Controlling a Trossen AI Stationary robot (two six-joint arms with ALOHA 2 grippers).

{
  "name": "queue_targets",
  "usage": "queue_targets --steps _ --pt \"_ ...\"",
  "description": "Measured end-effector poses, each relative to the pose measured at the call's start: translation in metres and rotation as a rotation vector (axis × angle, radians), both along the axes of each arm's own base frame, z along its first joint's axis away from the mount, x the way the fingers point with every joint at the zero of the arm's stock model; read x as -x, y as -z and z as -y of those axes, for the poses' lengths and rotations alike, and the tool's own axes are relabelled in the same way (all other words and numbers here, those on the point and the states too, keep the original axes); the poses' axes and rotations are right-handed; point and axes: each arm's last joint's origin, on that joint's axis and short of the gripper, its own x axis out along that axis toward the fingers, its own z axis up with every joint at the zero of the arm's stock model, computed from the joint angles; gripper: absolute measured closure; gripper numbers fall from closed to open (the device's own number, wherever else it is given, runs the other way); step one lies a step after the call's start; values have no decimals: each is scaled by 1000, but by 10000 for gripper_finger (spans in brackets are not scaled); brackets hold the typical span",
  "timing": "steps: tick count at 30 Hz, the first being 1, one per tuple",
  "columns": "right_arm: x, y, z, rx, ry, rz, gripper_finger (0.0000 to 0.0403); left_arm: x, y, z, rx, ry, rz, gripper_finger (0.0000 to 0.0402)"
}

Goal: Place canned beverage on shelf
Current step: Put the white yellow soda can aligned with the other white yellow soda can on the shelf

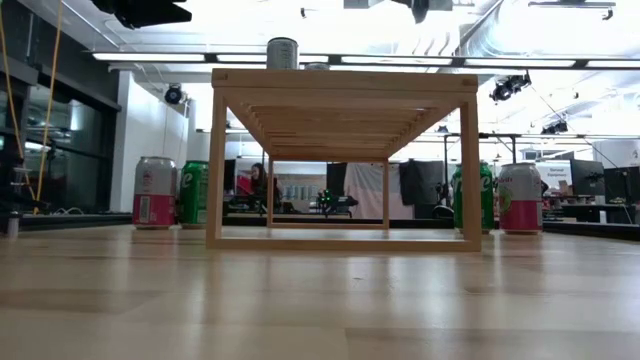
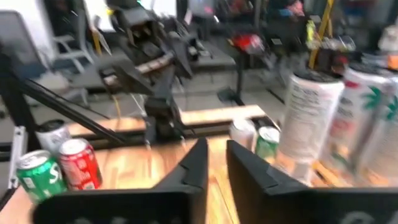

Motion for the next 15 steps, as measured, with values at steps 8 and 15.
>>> queue_targets --steps 8,15 --pt "10 -28 -8 -102 104 -180 192 0 0 0 -1 1 -1 96" --pt "25 -48 -17 -283 58 -323 70 0 0 0 -1 1 0 96"
